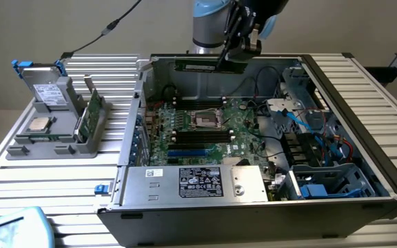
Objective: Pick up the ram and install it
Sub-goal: 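Pick up the ram and move it above insertion slot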
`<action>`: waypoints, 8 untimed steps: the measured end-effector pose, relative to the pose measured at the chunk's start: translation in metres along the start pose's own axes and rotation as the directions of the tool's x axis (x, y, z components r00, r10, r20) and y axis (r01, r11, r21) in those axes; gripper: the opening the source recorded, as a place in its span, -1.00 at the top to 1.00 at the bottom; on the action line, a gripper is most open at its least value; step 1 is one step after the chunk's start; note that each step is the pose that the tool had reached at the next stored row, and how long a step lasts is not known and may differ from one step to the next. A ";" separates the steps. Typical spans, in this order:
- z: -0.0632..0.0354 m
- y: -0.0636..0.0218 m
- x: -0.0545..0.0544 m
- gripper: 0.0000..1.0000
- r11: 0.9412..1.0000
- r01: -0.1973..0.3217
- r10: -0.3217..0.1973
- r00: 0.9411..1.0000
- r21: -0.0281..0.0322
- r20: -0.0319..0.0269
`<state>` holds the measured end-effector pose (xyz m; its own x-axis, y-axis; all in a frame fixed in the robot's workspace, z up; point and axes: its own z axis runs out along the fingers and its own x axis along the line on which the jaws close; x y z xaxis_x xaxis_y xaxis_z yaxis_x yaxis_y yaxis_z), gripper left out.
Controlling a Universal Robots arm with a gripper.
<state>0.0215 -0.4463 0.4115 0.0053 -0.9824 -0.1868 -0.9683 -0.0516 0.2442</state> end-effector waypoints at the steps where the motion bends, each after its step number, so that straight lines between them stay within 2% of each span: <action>1: 0.0006 -0.0005 -0.001 0.74 1.000 -0.002 0.002 1.000 -0.001 -0.009; 3: 0.0018 -0.0015 -0.003 0.74 1.000 -0.007 0.007 1.000 -0.002 -0.026; 4: 0.0029 -0.0019 -0.004 0.74 1.000 -0.008 0.008 0.999 -0.002 -0.033; 6: 0.0054 -0.0026 -0.005 0.74 1.000 -0.011 0.011 0.999 -0.002 -0.042; 8: 0.0084 -0.0035 -0.007 0.74 1.000 -0.012 0.012 0.999 -0.002 -0.048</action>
<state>0.0227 -0.4377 0.4039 0.0055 -0.9904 -0.1380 -0.9679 -0.0399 0.2481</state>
